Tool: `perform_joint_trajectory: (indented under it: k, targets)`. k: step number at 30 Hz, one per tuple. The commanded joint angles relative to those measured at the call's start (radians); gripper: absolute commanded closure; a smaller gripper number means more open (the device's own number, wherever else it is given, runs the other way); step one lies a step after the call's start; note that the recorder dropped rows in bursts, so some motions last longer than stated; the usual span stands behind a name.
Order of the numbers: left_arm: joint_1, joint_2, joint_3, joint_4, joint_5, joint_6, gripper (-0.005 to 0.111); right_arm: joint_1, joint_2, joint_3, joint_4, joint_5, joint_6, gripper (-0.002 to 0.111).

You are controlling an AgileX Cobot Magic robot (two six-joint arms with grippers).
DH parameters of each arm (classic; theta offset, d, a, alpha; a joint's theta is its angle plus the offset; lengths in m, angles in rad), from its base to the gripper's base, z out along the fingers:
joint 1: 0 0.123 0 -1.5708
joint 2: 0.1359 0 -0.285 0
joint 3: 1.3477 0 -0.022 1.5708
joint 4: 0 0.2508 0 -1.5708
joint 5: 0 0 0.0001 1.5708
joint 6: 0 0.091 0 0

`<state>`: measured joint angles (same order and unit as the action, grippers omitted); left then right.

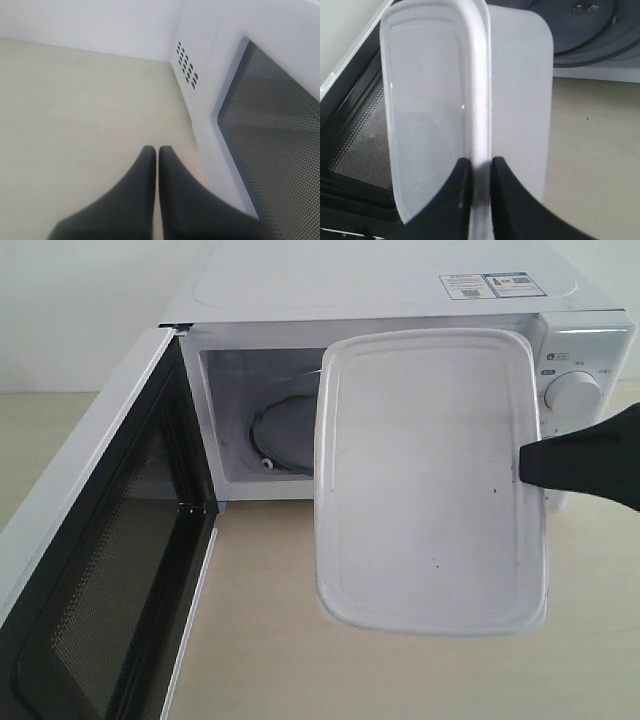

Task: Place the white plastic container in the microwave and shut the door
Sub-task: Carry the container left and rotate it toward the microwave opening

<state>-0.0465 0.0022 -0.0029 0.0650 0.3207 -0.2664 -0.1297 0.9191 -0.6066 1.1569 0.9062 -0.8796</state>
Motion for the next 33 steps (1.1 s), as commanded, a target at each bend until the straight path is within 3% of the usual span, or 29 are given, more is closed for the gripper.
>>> perform_joint_trajectory:
  k: [1, 5, 13, 22, 26, 33]
  targets:
    - [0.001, -0.002, 0.003, -0.002, -0.006, -0.004, 0.103, 0.005, -0.011, 0.006, -0.009, -0.038, 0.039, 0.109]
    - [0.001, -0.002, 0.003, -0.002, -0.006, -0.004, 0.103, 0.091, -0.037, 0.036, -0.044, -0.146, 0.105, 0.109]
    - [0.001, -0.002, 0.003, -0.002, -0.006, -0.004, 0.103, 0.389, -0.059, 0.098, -0.122, -0.438, 0.337, 0.109]
    - [0.001, -0.002, 0.003, -0.002, -0.006, -0.004, 0.103, 0.704, -0.059, 0.194, -0.544, -0.836, 1.006, 0.109]
    - [0.001, -0.002, 0.003, -0.002, -0.006, -0.004, 0.103, 0.765, -0.059, 0.26, -0.641, -1.015, 1.267, 0.109]
    - [0.001, -0.002, 0.003, -0.002, -0.006, -0.004, 0.103, 0.769, -0.059, 0.378, -0.652, -1.179, 1.408, 0.109]
